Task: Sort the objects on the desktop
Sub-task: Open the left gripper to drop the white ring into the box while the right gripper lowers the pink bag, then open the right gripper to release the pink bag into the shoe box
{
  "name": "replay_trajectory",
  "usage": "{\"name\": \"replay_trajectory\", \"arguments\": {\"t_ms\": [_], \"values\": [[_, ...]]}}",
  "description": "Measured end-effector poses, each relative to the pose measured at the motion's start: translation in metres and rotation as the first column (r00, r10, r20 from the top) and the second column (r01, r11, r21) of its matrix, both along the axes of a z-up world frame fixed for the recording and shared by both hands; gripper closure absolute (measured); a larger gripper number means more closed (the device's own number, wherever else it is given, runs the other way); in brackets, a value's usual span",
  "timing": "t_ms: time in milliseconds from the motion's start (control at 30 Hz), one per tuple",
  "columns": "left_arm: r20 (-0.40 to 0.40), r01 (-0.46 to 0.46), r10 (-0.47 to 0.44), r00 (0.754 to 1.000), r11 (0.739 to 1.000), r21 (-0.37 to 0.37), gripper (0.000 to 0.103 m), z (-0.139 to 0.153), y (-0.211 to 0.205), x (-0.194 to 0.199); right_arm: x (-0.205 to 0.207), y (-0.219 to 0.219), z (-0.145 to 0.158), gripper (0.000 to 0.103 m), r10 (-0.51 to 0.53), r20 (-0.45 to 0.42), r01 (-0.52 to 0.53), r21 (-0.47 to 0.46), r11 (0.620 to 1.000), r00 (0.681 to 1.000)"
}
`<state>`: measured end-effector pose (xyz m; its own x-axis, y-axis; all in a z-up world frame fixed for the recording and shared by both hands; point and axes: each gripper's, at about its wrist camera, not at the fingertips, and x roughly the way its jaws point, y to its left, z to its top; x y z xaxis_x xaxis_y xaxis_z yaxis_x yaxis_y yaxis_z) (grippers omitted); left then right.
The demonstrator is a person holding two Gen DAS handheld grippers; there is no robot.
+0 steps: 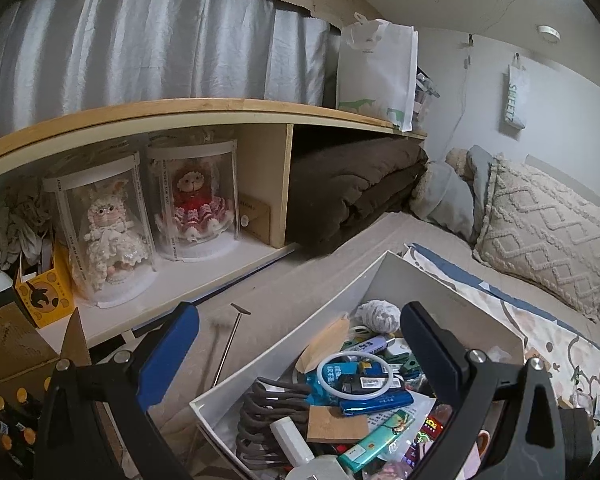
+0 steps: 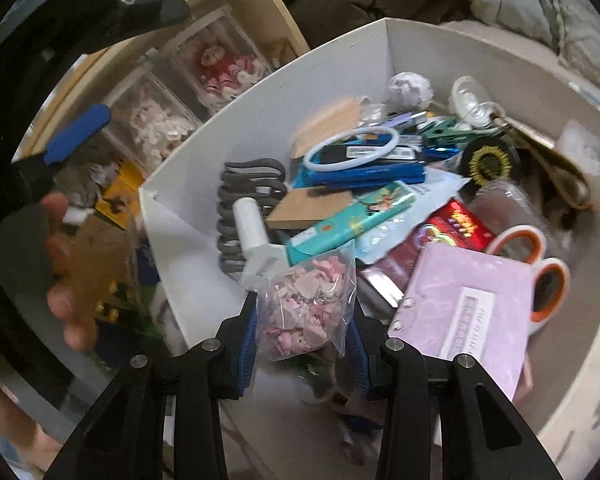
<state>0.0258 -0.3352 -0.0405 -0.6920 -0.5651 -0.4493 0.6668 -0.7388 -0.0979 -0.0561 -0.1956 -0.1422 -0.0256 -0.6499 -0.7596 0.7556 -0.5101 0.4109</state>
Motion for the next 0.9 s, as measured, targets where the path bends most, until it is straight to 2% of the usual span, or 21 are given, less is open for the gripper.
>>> {"name": "replay_trajectory", "arguments": {"t_ms": [100,133,167,267,433,633,833,900], "values": [[-0.001,0.005,-0.005,1.000,1.000,-0.005,0.002,0.001,0.002,0.000,0.000,0.003,0.001,0.061,-0.004,0.006,0.004,-0.013,1.000,1.000],[-0.001,0.007,-0.007,1.000,1.000,-0.008,0.002,0.001,0.003,0.001,-0.001,0.004,0.001,0.054,-0.006,0.019,0.006,-0.028,1.000,1.000],[-0.001,0.008,-0.008,1.000,1.000,-0.010,0.002,0.002,0.003,0.001,0.000,0.005,0.003,0.037,-0.007,0.028,0.008,-0.045,0.999,1.000],[0.002,0.006,-0.006,1.000,1.000,-0.016,0.002,0.002,0.004,0.001,0.003,0.007,0.013,0.018,-0.022,-0.017,0.021,-0.047,0.999,1.000],[0.009,0.000,0.000,1.000,1.000,-0.019,0.002,0.003,0.004,-0.001,0.002,0.014,0.024,0.016,-0.037,-0.071,0.033,-0.053,0.998,0.997],[0.017,-0.002,0.002,1.000,1.000,-0.018,0.002,-0.001,0.004,-0.002,-0.003,0.022,0.027,0.016,-0.063,-0.088,0.058,-0.060,0.996,0.994],[0.044,-0.009,0.011,0.999,0.999,-0.034,0.002,-0.007,0.007,-0.003,0.003,0.032,0.037,0.015,-0.097,-0.213,0.080,-0.086,0.993,0.972],[0.044,-0.010,0.012,0.999,0.999,-0.038,0.002,-0.006,0.009,0.000,0.004,0.038,0.039,0.004,-0.107,-0.245,0.087,-0.093,0.992,0.964]]}}
